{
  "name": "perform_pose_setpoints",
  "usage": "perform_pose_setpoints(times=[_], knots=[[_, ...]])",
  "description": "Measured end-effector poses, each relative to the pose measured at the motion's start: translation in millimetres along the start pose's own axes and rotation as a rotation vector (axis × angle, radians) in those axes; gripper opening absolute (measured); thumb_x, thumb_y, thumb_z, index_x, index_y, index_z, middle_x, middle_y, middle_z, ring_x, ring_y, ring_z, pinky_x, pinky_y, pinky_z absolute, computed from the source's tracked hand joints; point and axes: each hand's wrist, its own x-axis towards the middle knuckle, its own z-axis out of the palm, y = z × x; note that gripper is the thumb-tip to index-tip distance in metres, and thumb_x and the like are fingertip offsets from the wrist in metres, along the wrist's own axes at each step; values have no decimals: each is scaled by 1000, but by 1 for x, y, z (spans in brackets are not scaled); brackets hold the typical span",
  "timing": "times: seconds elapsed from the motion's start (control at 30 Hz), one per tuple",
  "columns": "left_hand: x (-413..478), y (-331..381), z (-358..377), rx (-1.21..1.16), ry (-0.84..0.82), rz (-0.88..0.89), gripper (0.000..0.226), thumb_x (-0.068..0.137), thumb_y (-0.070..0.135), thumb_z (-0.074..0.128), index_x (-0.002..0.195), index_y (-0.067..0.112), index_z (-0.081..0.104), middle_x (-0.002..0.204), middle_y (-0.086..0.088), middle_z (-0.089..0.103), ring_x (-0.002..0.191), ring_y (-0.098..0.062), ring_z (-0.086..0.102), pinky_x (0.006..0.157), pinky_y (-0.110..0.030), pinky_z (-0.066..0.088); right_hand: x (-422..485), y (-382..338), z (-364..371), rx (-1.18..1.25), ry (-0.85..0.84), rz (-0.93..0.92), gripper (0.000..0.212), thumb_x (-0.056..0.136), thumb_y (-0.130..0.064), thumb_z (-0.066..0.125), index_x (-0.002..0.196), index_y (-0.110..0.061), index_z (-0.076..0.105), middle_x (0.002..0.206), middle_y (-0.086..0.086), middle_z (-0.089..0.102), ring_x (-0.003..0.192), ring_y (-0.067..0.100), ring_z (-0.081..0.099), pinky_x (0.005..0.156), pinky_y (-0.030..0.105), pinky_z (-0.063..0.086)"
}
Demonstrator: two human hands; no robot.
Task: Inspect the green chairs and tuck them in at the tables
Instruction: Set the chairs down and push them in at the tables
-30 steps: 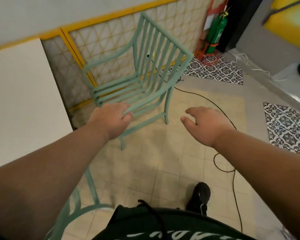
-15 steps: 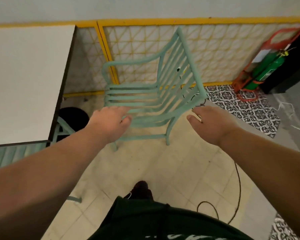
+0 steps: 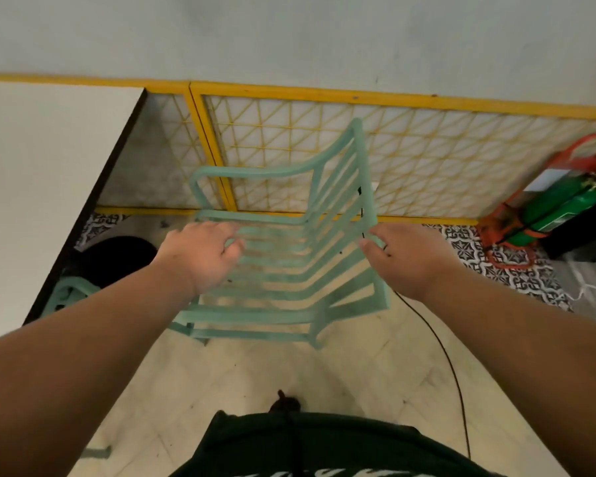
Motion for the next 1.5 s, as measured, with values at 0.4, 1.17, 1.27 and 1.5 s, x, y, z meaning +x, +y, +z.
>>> perform_pose_setpoints(times=[0.4,1.17,1.27,1.5], knots=[[40,133,15,-150,79,-318,53,104,51,30,152,33,41,153,-2,50,137,-31,45,106,-49,38,138,127,-52,-106,18,-398,44,101,-52,41,113,-21,69,101,10,73,98,36,66,78,42,47],[0,190,16,-210,240,-972,59,102,56,21,154,34,37,155,0,49,142,-26,43,111,-51,37,262,65,-76,-241,-86,-960,49,104,-53,37,114,-17,68,110,10,71,102,34,65,90,45,52],[21,228,18,-266,257,-1083,60,102,56,21,154,32,37,156,-2,48,143,-28,42,111,-51,36,299,58,-92,-236,-47,-1107,53,103,-53,33,113,-17,69,108,11,71,102,36,65,85,43,50],[79,299,30,-380,228,-1194,60,102,55,21,155,31,36,154,-4,50,141,-31,44,108,-51,38,352,93,-81,-384,-186,-1207,52,106,-51,36,131,-17,65,126,12,67,115,35,61,97,46,48]])
